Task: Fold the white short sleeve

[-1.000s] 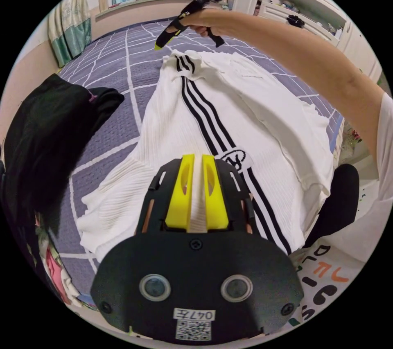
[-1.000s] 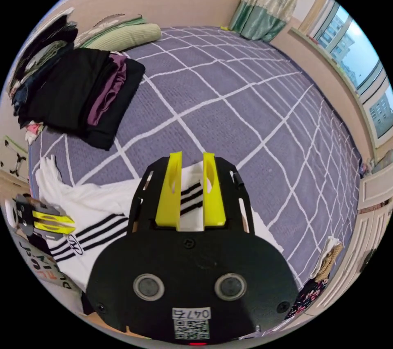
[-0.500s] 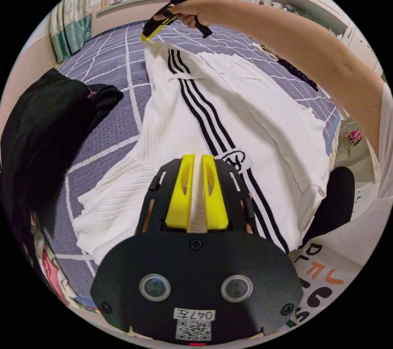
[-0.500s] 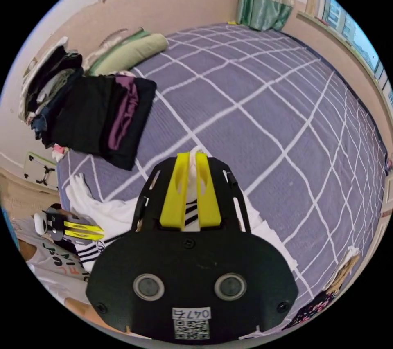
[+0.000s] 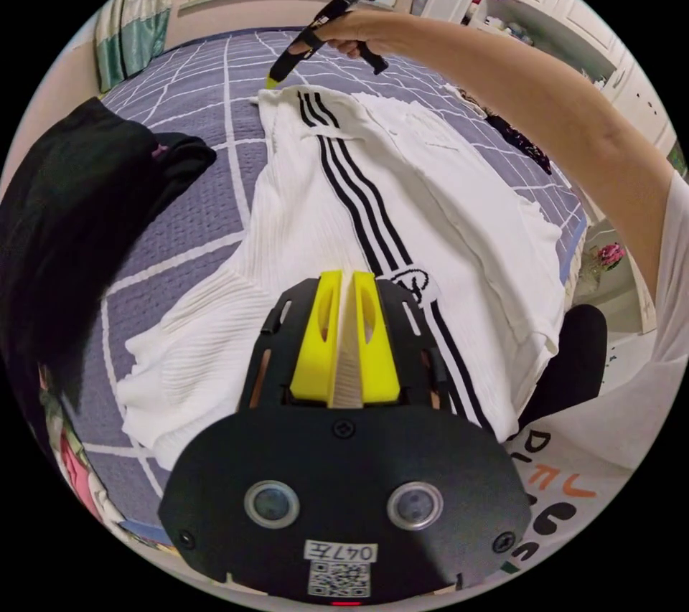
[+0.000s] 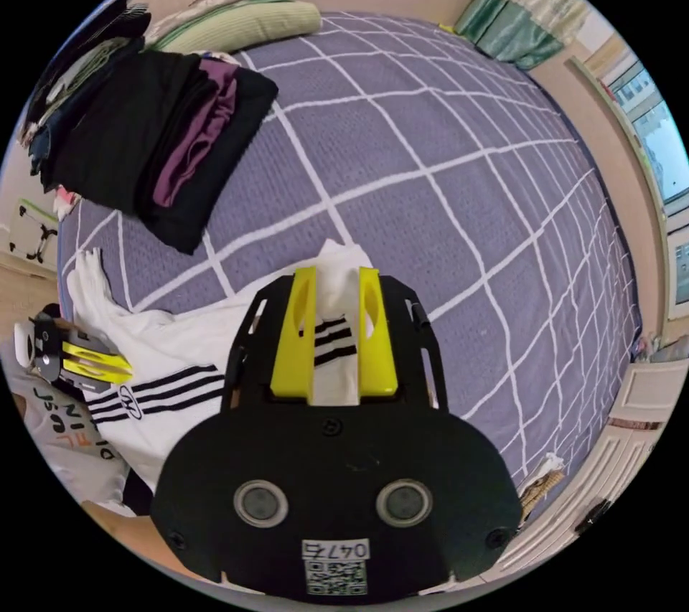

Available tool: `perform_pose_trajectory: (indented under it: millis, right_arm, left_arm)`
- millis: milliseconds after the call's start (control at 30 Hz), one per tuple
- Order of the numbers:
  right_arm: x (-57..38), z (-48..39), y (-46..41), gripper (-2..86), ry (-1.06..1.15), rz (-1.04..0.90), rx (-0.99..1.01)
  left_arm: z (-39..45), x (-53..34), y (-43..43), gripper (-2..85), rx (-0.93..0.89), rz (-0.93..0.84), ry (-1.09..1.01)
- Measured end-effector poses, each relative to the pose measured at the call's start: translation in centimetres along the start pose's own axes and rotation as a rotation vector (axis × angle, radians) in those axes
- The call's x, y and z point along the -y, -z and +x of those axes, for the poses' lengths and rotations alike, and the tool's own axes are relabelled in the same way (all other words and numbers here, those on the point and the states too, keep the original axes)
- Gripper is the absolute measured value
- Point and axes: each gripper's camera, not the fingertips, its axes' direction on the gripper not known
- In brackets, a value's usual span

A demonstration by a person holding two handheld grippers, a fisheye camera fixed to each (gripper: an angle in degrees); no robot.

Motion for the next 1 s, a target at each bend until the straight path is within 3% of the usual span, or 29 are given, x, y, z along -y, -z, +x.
perform_pose_trajectory:
  millis: [167,300,367,533,600,867,1000]
  right_arm:
    - [0.6,0.1,-1.2,5.6,-0.038,0.086,0.11]
    - [2.4,-1.5,-4.7,1.8,0.012,-0.173,0.035]
    - [1.7,-1.5,-4.4,0.6,-0.005,-0.16,0.023]
    - [-4.2,1.0,3.1,-0.1,-0.332,0.45,0.171]
    - [-5.3,1.4,3.0,-0.1,-0.41,0.525,0.203]
    - [-3.3,-2.2,-6.4,1.2,-0.411,0.274,0.149]
    - [-5.2,-3.0,-6.1,4.6,-0.38,0.323,0.186]
  left_arm:
    - [0.8,0.0,0.1,1.6,0.059,-0.003,-0.033]
    - [0.3,-0.1,0.2,1.4,0.032,-0.003,-0.025]
    - [-0.4,-0.2,0.4,1.4,-0.012,-0.001,-0.002]
    - [0.0,-0.5,0.8,1.4,0.018,0.004,-0.012]
    - [0.6,-0.6,1.0,1.4,0.063,0.004,-0.034]
    - [0.7,-1.1,1.8,1.3,0.095,0.001,-0.055]
    - [-0.6,-1.3,2.3,1.3,0.036,0.003,-0.026]
